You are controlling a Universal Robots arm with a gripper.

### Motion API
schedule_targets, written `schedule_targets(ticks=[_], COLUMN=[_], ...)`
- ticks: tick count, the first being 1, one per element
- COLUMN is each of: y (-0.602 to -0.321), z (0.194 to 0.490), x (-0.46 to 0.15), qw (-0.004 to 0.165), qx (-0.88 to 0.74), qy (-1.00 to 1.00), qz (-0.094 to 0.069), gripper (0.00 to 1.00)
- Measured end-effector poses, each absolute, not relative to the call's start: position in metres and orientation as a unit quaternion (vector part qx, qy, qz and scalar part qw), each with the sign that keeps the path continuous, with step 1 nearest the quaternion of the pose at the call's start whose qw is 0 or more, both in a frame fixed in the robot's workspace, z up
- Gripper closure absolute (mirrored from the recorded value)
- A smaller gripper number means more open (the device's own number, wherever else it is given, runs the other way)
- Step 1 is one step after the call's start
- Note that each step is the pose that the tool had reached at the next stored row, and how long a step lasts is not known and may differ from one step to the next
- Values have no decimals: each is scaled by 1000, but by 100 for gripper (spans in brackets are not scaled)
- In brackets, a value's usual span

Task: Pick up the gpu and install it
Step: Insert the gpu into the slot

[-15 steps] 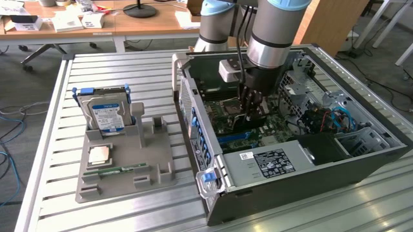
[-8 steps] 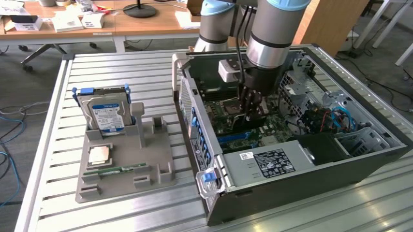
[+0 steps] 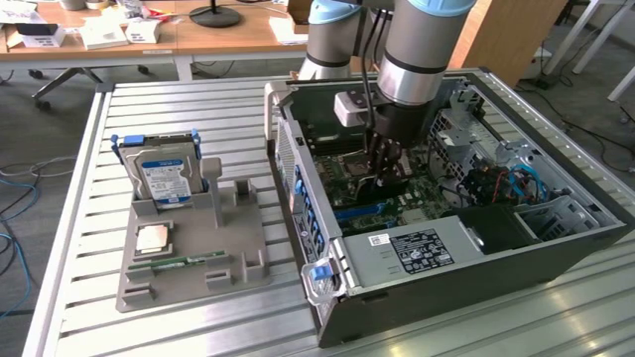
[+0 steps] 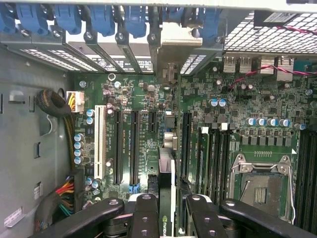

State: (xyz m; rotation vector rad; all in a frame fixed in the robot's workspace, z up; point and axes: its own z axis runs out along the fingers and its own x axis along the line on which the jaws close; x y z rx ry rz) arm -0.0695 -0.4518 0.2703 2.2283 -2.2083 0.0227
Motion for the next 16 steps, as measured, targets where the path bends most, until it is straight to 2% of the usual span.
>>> schedule_targets(ticks=[16], y=[-452], z=[270], x=[-74], qw=[2], qx=[710], qy=[-704], qz=[7], gripper=[74])
